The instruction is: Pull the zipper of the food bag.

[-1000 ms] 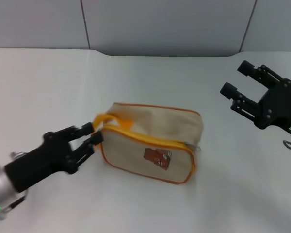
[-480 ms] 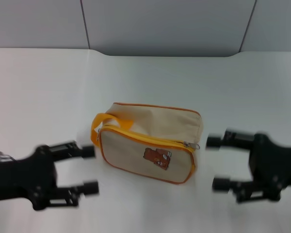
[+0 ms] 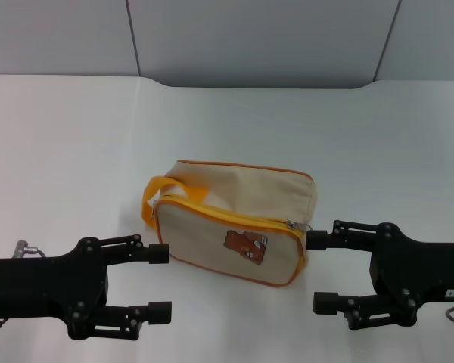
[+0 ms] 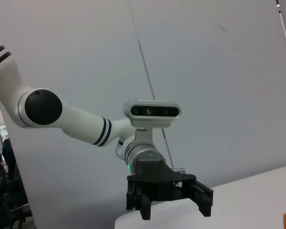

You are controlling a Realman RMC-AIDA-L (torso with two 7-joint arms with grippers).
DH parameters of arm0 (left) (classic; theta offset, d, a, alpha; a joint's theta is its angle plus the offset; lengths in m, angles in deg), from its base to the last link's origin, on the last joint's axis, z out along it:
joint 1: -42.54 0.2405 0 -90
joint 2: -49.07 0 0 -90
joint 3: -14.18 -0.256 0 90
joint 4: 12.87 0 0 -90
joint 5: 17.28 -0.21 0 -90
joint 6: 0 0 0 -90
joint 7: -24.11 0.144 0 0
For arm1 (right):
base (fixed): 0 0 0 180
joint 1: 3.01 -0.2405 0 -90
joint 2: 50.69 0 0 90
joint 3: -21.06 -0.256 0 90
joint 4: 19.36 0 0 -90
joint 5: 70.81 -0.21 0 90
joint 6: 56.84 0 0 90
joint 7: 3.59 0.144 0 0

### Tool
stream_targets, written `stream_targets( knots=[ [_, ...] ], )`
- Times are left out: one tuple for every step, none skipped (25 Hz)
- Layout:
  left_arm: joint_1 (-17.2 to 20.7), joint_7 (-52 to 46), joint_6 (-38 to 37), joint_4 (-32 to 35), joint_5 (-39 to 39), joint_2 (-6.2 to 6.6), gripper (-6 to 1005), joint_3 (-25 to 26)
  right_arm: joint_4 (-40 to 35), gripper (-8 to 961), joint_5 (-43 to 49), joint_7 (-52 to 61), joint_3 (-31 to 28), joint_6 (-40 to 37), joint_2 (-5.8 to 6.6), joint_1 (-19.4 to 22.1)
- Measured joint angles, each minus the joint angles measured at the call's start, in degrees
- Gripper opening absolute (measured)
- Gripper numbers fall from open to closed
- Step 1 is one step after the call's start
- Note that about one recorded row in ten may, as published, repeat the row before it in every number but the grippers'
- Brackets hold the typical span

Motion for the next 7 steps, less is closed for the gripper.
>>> stream_targets(
  knots=[
    [0.00,0.05,0.00,0.01,0.00,0.00,827,0.13,0.00,832,0.00,0.00,0.00,0.00,0.00,0.00],
    [-0.01,0.07,0.00,0.02,-0.01,0.00,827,0.22,-0.02,832,0.00,0.00,-0.02,0.04,0.00,-0.02],
    [-0.02,0.07,-0.01,0.02,-0.03,0.01,827,0.26,-0.06,831,0.00,-0.01,-0.10,0.06,0.00,-0.03],
    [-0.05,0.07,-0.04,0.03,-0.05,0.02,827,0.28,-0.06,831,0.00,-0.01,-0.10,0.06,0.00,-0.03],
    [-0.07,0.03,-0.13,0.03,-0.07,0.03,827,0.29,-0.07,831,0.00,-0.01,-0.10,0.06,0.00,-0.05],
    [-0.07,0.03,-0.13,0.03,-0.07,0.03,827,0.29,-0.07,831,0.00,-0.01,-0.10,0.06,0.00,-0.05],
    [-0.08,0.03,-0.17,0.03,-0.08,0.03,827,0.30,-0.08,831,0.00,0.00,-0.09,0.07,0.00,-0.07]
  ],
)
